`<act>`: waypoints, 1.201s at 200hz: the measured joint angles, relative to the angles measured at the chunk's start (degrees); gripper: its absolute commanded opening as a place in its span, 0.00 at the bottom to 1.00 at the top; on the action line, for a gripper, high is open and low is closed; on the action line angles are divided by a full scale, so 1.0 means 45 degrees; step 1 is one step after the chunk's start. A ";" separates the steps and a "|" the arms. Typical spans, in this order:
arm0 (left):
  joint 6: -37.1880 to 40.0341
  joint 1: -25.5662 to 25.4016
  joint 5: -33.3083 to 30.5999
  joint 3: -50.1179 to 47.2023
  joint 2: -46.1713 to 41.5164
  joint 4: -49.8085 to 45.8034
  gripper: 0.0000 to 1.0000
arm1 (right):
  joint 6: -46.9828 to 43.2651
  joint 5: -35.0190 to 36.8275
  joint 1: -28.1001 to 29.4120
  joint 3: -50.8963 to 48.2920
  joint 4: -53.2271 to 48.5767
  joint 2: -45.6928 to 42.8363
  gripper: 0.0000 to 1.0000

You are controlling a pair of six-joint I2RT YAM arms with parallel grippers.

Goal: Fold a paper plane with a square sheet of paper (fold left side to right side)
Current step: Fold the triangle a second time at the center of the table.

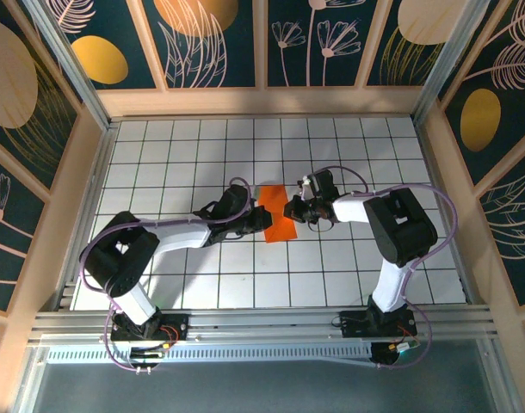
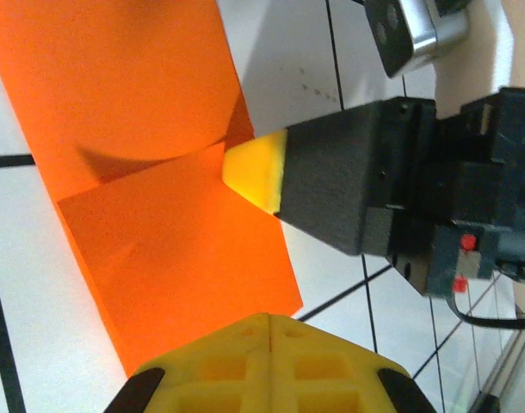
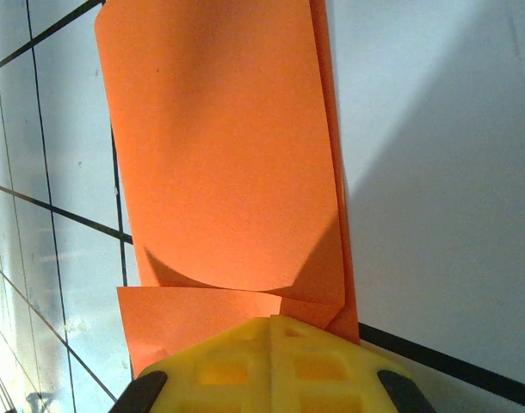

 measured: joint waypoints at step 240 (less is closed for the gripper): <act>-0.0894 -0.0714 0.0359 -0.0219 0.1545 0.1224 0.00 | -0.0044 0.0010 0.0015 0.0000 -0.0005 0.0000 0.00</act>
